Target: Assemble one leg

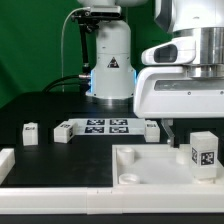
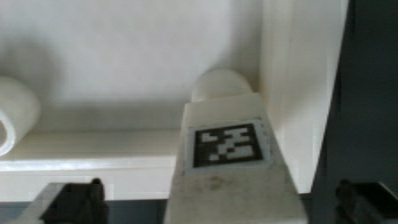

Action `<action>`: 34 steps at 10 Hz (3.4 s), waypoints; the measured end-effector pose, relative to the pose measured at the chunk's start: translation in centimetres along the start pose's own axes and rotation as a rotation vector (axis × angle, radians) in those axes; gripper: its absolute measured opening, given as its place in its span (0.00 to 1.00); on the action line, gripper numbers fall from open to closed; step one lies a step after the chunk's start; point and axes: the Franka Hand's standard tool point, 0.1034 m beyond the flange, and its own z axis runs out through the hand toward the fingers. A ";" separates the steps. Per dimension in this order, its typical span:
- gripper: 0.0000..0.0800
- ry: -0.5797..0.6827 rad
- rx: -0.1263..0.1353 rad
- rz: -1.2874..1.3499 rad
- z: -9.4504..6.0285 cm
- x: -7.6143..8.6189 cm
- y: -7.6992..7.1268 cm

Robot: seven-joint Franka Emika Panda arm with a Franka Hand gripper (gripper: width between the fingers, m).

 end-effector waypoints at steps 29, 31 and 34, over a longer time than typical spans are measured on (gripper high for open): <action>0.81 0.048 0.000 0.250 0.4 0.1 -0.8; 0.81 0.050 -0.019 0.096 0.3 0.1 -0.9; 0.80 0.049 -0.023 0.068 0.4 0.1 -0.7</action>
Offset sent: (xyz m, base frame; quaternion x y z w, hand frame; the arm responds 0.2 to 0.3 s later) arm 0.0000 0.0000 0.0000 0.0000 0.0000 0.0899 0.9960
